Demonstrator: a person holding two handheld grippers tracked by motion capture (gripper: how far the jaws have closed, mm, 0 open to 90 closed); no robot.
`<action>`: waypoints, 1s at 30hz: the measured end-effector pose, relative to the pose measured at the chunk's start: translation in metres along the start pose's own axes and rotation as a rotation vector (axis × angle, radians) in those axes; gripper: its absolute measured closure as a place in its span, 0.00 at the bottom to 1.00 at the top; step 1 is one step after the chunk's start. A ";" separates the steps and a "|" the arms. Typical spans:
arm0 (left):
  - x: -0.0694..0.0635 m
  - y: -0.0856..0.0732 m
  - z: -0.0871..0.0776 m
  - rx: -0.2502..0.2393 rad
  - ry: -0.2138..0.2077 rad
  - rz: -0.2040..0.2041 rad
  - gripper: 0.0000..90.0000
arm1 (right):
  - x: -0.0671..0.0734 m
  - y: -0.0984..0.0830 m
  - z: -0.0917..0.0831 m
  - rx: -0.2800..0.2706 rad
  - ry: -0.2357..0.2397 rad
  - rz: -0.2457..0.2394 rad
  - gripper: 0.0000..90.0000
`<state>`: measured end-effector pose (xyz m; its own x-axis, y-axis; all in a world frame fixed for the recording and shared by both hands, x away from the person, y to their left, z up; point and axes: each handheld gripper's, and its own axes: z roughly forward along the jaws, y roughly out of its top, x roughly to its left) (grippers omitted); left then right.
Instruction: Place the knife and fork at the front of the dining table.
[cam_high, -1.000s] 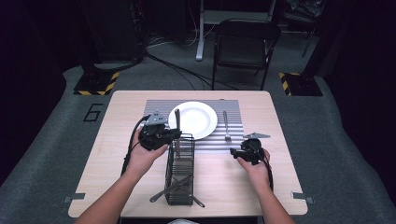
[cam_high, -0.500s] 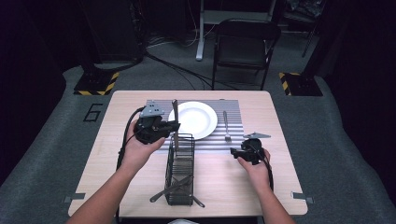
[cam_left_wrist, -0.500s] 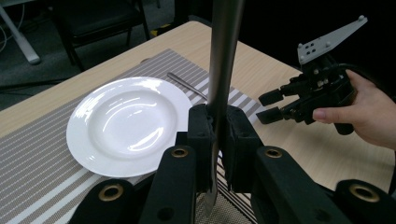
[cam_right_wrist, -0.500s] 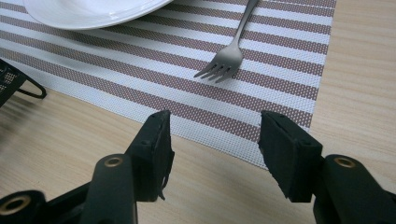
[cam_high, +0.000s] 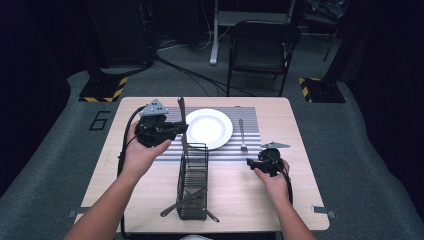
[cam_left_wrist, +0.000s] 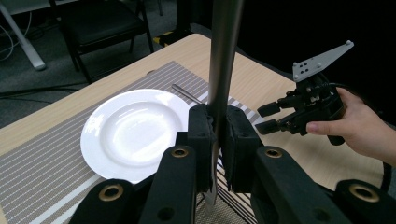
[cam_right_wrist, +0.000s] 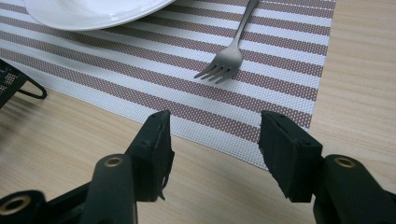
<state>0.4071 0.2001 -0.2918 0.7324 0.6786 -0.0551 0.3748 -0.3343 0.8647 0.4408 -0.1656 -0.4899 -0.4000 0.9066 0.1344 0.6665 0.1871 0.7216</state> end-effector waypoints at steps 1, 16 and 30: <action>0.000 0.001 -0.001 -0.003 -0.002 -0.005 0.92 | 0.000 0.000 0.000 -0.001 0.000 -0.004 0.48; 0.020 0.012 -0.011 -0.005 0.033 -0.022 0.92 | 0.001 0.000 -0.001 -0.003 0.004 0.008 0.48; 0.048 0.003 -0.009 -0.024 0.088 -0.055 0.92 | -0.001 0.000 -0.001 -0.008 0.009 0.002 0.48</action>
<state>0.4381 0.2370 -0.2873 0.6575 0.7511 -0.0598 0.3991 -0.2799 0.8732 0.4407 -0.1666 -0.4892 -0.4041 0.9036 0.1422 0.6623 0.1818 0.7269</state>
